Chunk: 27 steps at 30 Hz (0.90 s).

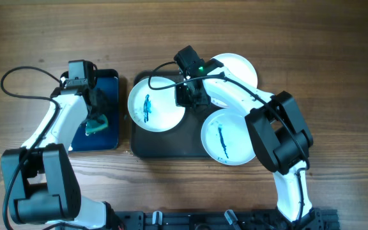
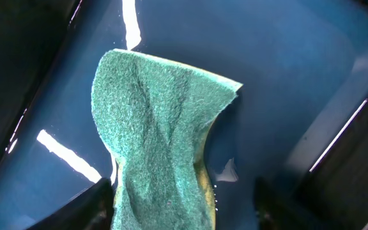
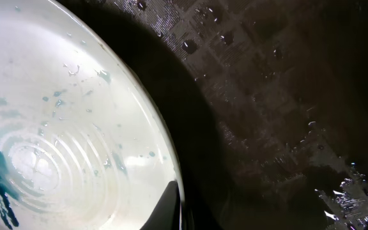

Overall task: Clean dirty plates on tray and stack at the side
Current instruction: 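Grasp the green sponge in the water tray with the left gripper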

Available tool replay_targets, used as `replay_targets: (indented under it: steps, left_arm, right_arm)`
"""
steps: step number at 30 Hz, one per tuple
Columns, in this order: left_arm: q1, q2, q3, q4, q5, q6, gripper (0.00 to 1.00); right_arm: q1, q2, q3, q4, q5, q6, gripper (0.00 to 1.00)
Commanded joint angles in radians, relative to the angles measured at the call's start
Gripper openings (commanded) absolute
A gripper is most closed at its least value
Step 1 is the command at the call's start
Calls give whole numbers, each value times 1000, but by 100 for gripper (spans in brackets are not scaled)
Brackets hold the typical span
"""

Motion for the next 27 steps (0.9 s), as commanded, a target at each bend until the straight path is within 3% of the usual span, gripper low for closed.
replay_targets:
  steps: [1, 7, 10, 13, 14, 23, 27]
  left_arm:
    - [2, 10, -29, 17, -26, -3, 60]
    - [2, 10, -99, 68, -27, -3, 59]
    - [2, 10, -126, 91, -31, -3, 51]
    - [2, 10, -135, 108, -31, -3, 10]
    - [2, 9, -135, 109, -31, -3, 4]
    - [2, -143, -72, -24, 56, -3, 4]
    - [1, -287, -42, -66, 200, -3, 4]
  right_arm:
    - [6, 34, -13, 10, -3, 5, 4]
    - [6, 34, -13, 16, -3, 6, 4]
    - [6, 34, -13, 18, -3, 5, 4]
    - [6, 34, -13, 19, -3, 5, 4]
    - [6, 34, -13, 21, -3, 5, 4]
    - [6, 33, 3, 26, -11, 6, 4]
    - [3, 31, 3, 29, -37, 3, 4]
